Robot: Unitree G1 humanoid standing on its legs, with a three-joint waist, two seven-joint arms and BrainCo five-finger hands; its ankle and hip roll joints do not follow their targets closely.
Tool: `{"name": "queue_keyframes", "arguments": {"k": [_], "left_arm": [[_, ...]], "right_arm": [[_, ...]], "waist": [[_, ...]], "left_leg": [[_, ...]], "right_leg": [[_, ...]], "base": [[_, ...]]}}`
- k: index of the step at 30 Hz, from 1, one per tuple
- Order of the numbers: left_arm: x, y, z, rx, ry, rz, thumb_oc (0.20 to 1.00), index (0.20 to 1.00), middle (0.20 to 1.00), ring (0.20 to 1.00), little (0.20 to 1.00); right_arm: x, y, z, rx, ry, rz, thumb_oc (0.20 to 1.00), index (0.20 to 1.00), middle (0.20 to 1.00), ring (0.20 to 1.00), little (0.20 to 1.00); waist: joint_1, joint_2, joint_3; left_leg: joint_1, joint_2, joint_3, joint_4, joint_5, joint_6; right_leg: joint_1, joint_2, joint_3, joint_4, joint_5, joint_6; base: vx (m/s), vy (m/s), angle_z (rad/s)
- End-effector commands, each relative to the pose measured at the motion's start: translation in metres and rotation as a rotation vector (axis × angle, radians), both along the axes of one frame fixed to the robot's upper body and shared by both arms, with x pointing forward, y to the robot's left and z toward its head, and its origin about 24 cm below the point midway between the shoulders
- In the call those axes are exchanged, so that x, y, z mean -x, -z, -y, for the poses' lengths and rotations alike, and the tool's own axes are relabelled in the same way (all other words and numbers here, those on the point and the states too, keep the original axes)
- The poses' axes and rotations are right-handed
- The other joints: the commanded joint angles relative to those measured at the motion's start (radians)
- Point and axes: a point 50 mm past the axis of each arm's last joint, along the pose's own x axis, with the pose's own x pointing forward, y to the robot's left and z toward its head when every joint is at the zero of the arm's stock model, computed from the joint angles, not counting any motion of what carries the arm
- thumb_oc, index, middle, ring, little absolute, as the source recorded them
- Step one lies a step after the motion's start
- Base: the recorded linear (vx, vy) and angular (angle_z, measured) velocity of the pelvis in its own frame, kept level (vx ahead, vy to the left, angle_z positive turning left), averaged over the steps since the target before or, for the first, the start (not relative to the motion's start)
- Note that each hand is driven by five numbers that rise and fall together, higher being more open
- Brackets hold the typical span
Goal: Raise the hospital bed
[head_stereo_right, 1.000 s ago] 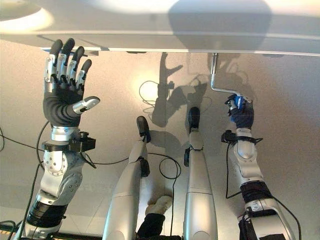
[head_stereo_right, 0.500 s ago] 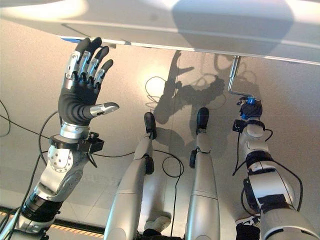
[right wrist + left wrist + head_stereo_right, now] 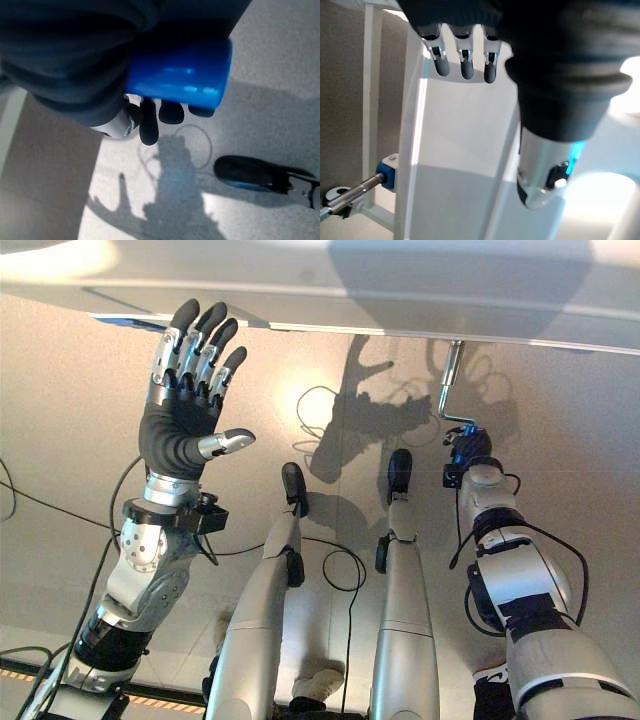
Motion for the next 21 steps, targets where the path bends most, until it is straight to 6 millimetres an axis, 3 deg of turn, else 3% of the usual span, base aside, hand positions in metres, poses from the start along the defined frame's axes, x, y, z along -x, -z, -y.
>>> {"name": "queue_keyframes", "arguments": {"k": [1,3,4,5,6,7,10,14,21], "left_arm": [[0.013,-0.011,-0.005,0.059,0.008,0.068,1.0,1.0,1.0,1.0,1.0],[0.013,-0.011,-0.005,0.062,0.01,0.065,1.0,1.0,1.0,1.0,1.0],[0.013,-0.011,-0.006,0.073,0.004,0.065,1.0,1.0,1.0,1.0,1.0],[0.013,-0.011,-0.007,0.079,0.001,0.063,1.0,1.0,1.0,1.0,1.0],[0.013,-0.011,-0.007,0.079,0.001,0.063,1.0,1.0,1.0,1.0,1.0],[0.013,-0.011,-0.008,0.088,0.005,0.064,1.0,1.0,1.0,1.0,1.0],[0.014,-0.009,-0.009,0.089,0.007,0.061,1.0,1.0,1.0,1.0,1.0],[0.016,-0.01,-0.01,0.093,0.013,0.068,1.0,1.0,1.0,1.0,1.0],[0.018,-0.008,-0.009,0.101,0.013,0.062,1.0,1.0,1.0,1.0,1.0]], "right_arm": [[-0.005,0.026,-0.096,0.217,-0.368,-0.102,0.2,0.2,0.2,0.2,0.2],[-0.005,0.026,-0.108,0.233,-0.405,-0.093,0.2,0.2,0.2,0.2,0.2],[-0.005,0.021,-0.136,0.247,-0.49,-0.053,0.2,0.2,0.2,0.2,0.2],[-0.003,0.02,-0.149,0.258,-0.537,-0.039,0.2,0.2,0.2,0.2,0.2],[-0.003,0.02,-0.149,0.258,-0.537,-0.039,0.2,0.2,0.2,0.2,0.2],[0.002,0.012,-0.178,0.251,-0.643,0.021,0.2,0.2,0.2,0.2,0.2],[0.013,0.001,-0.21,0.203,-0.77,0.103,0.2,0.2,0.2,0.2,0.2],[0.02,-0.005,-0.23,0.203,-0.855,0.139,0.2,0.2,0.2,0.2,0.2],[0.021,0.0,-0.241,0.315,-0.874,0.112,0.2,0.2,0.2,0.2,0.2]], "waist": [[0.013,0.067,-0.018],[0.01,0.065,-0.018],[0.011,0.063,-0.018],[0.012,0.062,-0.018],[0.012,0.062,-0.018],[0.013,0.058,-0.018],[0.013,0.052,-0.018],[0.021,0.054,-0.018],[0.037,0.06,-0.018]], "left_leg": [[-0.04,0.0,-0.024,0.116,-0.094,-0.012],[-0.041,-0.002,-0.026,0.114,-0.094,-0.012],[-0.042,-0.004,-0.029,0.112,-0.092,-0.013],[-0.042,-0.005,-0.029,0.111,-0.092,-0.013],[-0.042,-0.005,-0.029,0.111,-0.092,-0.013],[-0.043,-0.006,-0.03,0.109,-0.09,-0.013],[-0.046,-0.006,-0.032,0.116,-0.091,-0.013],[-0.047,-0.009,-0.034,0.118,-0.093,-0.013],[-0.054,-0.012,-0.041,0.118,-0.092,-0.011]], "right_leg": [[0.027,0.019,-0.053,-0.027,-0.007,0.084],[0.028,0.016,-0.054,-0.032,-0.005,0.085],[0.028,0.013,-0.058,-0.038,-0.001,0.086],[0.03,0.012,-0.059,-0.041,0.001,0.086],[0.03,0.012,-0.059,-0.041,0.001,0.086],[0.034,0.009,-0.061,-0.046,0.003,0.087],[0.037,0.004,-0.061,-0.044,0.005,0.089],[0.044,-0.001,-0.066,-0.051,0.008,0.092],[0.047,-0.005,-0.07,-0.059,0.009,0.093]], "base": [[0.0,0.0,0.0],[0.0,0.027,-0.03],[0.0,0.041,-0.04],[0.01,0.041,-0.03],[0.0,0.034,-0.04],[0.0,0.03,-0.03],[0.0,0.037,-0.05],[0.0,0.029,-0.05],[0.0,0.005,0.0]]}}
